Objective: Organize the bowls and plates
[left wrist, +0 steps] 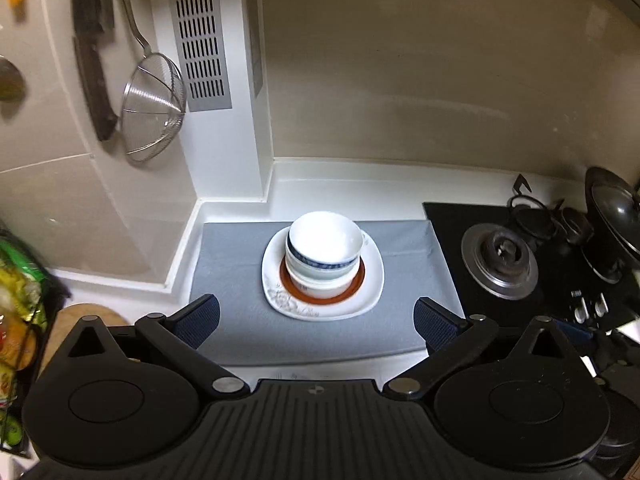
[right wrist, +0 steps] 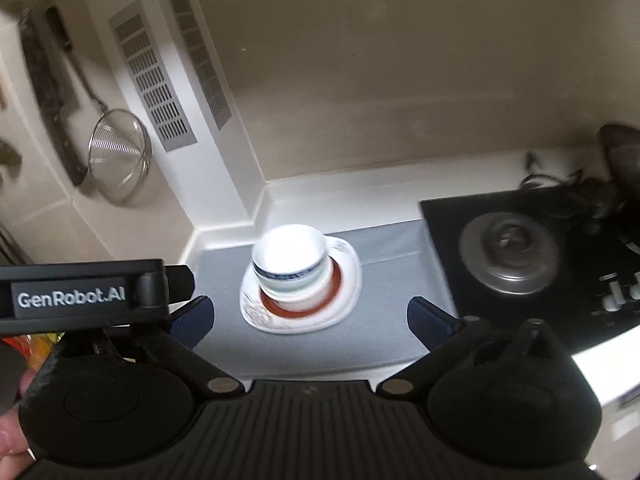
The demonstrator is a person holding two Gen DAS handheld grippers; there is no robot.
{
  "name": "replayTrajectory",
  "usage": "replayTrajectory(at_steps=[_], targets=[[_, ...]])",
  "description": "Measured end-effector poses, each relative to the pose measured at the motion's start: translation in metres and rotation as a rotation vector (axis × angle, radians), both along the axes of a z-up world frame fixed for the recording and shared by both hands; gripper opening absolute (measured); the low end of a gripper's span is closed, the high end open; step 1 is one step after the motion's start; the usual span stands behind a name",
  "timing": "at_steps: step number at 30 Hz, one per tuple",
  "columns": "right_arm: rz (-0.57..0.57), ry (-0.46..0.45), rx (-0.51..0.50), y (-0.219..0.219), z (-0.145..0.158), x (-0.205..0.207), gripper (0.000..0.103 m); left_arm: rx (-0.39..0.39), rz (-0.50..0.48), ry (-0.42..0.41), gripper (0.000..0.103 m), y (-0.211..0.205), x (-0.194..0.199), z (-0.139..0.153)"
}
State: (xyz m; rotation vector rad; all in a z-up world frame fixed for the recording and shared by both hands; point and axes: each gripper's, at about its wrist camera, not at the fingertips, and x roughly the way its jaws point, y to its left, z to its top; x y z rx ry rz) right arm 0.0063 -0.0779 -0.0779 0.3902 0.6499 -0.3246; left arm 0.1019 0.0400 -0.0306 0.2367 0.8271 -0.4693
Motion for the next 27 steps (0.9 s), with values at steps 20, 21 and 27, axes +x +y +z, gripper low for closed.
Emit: replayTrajectory(at_steps=[20,21,27], targets=[[-0.081,0.059,0.019,0.053,-0.008,-0.067,0.103,0.080,-0.023,-0.063,0.103,0.032,-0.068,-0.003],[-0.087,0.060,0.020,0.055,-0.008,-0.067,0.103,0.080,-0.031,-0.064,0.103,0.033,-0.067,-0.003],[-0.114,0.071,0.023,0.064,-0.010,-0.068,0.103,0.082,-0.055,-0.055,0.103,0.041,-0.066,-0.007]])
